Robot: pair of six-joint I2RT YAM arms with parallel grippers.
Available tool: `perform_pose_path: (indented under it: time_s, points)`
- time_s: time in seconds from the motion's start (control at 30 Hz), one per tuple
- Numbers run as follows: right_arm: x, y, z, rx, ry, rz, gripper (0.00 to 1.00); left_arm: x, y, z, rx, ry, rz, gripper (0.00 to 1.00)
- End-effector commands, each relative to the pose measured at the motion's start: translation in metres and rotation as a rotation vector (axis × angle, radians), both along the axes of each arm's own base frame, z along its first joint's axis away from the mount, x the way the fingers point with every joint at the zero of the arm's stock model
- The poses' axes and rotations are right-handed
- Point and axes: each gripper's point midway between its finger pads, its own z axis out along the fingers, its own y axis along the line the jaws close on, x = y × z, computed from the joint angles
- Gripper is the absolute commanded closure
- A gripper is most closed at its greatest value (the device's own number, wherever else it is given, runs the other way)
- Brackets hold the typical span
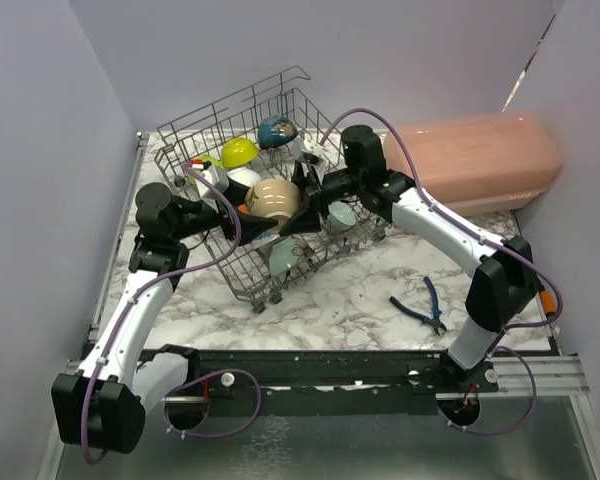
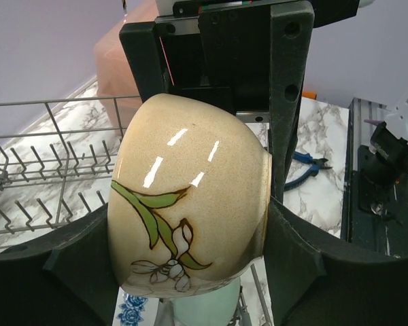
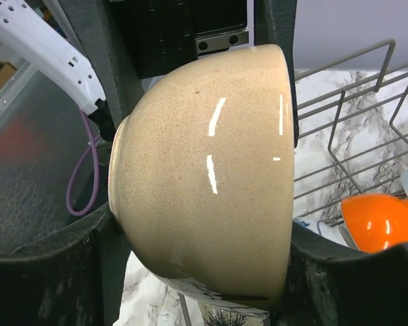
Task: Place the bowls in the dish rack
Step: Place the bowl in the dish rack.
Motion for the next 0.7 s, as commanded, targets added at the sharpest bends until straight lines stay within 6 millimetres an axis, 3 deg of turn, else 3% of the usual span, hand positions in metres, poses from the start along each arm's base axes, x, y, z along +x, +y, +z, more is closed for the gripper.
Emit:
perform_pose_path:
  time_s: [0.0, 0.07, 0.17, 0.27, 0.37, 0.43, 0.67]
  points:
    - [0.009, 0.001, -0.009, -0.05, 0.076, -0.072, 0.94, 0.006, 0.005, 0.022, -0.005, -0.167, 0.067, 1.0]
    - [0.011, 0.002, -0.01, -0.045, 0.094, -0.087, 0.99, 0.01, 0.007, 0.019, -0.005, -0.159, 0.087, 1.0]
    - [0.013, 0.005, -0.013, -0.05, 0.134, -0.092, 0.99, 0.015, 0.009, 0.015, -0.005, -0.149, 0.118, 0.86]
    - [0.019, 0.008, -0.018, -0.071, 0.19, -0.121, 1.0, 0.021, 0.013, 0.009, -0.004, -0.136, 0.16, 0.61]
    - [0.025, 0.011, -0.025, -0.095, 0.242, -0.157, 0.99, 0.03, 0.018, 0.002, 0.019, -0.128, 0.214, 0.17]
    - [0.029, 0.012, -0.03, -0.112, 0.274, -0.182, 1.0, 0.037, 0.025, -0.001, 0.042, -0.136, 0.271, 0.02]
    - [0.046, 0.017, -0.05, -0.205, 0.393, -0.274, 1.0, 0.052, 0.058, 0.022, 0.052, -0.234, 0.509, 0.01]
